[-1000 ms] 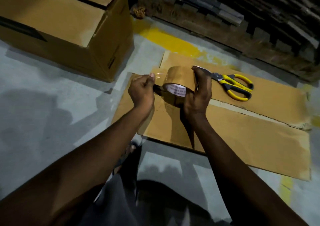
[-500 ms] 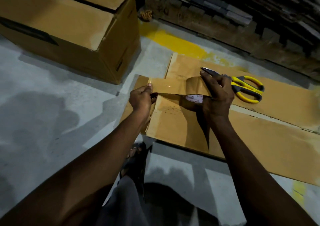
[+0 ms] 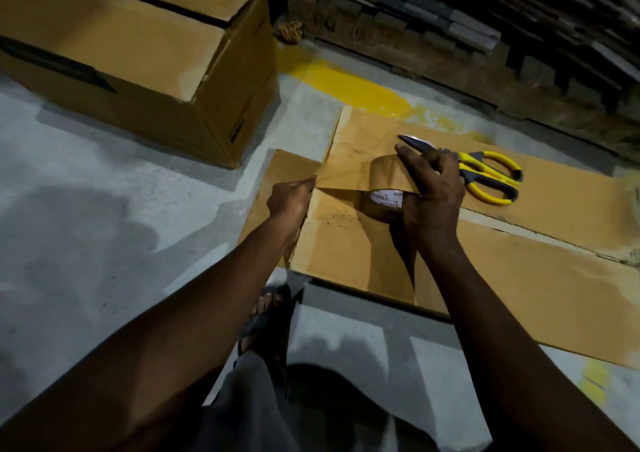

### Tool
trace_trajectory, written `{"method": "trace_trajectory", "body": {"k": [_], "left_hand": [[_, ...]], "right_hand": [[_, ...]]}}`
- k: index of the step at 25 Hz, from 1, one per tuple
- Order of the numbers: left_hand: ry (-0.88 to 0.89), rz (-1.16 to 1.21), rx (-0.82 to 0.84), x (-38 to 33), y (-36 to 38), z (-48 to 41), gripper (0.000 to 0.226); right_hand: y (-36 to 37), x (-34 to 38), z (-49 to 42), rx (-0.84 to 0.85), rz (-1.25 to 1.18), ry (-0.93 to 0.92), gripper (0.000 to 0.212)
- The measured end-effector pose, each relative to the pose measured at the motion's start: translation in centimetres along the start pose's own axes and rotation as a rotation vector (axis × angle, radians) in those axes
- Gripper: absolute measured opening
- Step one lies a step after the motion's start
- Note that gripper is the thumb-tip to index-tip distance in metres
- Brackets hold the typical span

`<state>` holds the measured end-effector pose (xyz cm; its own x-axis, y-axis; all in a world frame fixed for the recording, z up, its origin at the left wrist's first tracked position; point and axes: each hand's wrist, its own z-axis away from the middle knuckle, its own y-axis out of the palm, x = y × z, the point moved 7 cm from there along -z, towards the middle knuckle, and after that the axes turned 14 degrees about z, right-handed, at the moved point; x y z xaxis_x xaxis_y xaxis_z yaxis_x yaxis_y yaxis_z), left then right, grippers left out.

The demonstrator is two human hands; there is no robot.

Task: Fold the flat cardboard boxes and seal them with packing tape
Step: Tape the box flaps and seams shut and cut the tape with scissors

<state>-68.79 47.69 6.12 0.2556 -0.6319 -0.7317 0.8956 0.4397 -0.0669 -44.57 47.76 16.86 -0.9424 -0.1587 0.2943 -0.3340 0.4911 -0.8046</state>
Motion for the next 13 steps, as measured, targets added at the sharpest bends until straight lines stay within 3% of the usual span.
{"method": "trace_trajectory", "body": {"k": [2,3,5,6,8,9,13], "left_hand": [[-0.054,-0.087,-0.014,-0.1,-0.5,0.1,0.048],[0.023,-0.155,-0.021,-0.9,-0.8,0.4,0.055],[0.357,-0.241,0.050,-3.1,-0.5,1.9,0.060],[0.527,-0.305,0.171,-3.8,0.4,3.2,0.064],[0.744,-0.616,0.425,-3.1,2.7,5.6,0.077],[0.797,-0.821,0.465,-2.3,3.3,5.7,0.082],[0.938,-1.324,0.352,-2.2,4.0,6.0,0.090]], "right_hand": [[-0.3,0.3,0.1,-0.001,-0.039,0.008,0.083],[-0.4,0.5,0.1,0.005,-0.067,0.002,0.076],[-0.5,0.7,-0.1,0.037,-0.099,0.013,0.071],[-0.6,0.6,-0.2,0.056,-0.111,0.027,0.073],[-0.9,0.4,-0.3,0.088,-0.207,0.050,0.077],[-0.9,0.4,-0.3,0.107,-0.270,0.068,0.081],[-0.6,0.2,0.1,0.263,-0.332,0.154,0.088]]}}
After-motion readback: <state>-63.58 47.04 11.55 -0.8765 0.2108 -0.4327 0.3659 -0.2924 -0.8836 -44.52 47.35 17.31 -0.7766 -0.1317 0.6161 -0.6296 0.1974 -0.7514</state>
